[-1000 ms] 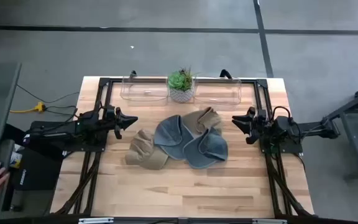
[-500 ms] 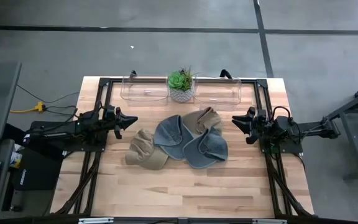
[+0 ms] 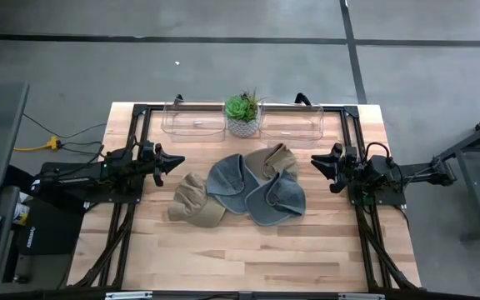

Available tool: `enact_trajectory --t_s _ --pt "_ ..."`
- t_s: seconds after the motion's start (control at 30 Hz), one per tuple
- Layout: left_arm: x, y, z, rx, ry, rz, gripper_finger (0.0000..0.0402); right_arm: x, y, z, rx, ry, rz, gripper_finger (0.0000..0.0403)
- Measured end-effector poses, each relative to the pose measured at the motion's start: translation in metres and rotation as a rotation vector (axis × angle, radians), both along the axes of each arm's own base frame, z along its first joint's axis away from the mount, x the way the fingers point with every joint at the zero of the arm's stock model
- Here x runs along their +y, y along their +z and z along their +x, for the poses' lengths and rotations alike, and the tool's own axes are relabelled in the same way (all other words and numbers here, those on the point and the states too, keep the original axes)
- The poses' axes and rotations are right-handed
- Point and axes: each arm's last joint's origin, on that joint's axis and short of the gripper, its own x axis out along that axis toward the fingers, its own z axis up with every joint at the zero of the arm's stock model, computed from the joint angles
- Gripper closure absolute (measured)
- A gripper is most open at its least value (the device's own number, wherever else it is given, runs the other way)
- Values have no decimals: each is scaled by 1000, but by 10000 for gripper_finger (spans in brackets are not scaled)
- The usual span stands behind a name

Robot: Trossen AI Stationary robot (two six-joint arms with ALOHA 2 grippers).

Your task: Pick & Place hat

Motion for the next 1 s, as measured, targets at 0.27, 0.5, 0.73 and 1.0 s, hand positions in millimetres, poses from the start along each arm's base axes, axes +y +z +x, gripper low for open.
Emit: enact_trajectory --t_s 0.27,0.5,0.73,1.0 --pt "0 0 0 0 0 0 401 0 0 0 0 0 0 298" --pt "0 0 0 0 0 0 401 0 0 0 0 0 0 298" --pt "0 0 0 0 0 0 401 0 0 0 0 0 0 298" --pt "0 0 0 1 1 0 401 0 0 0 0 0 0 298"
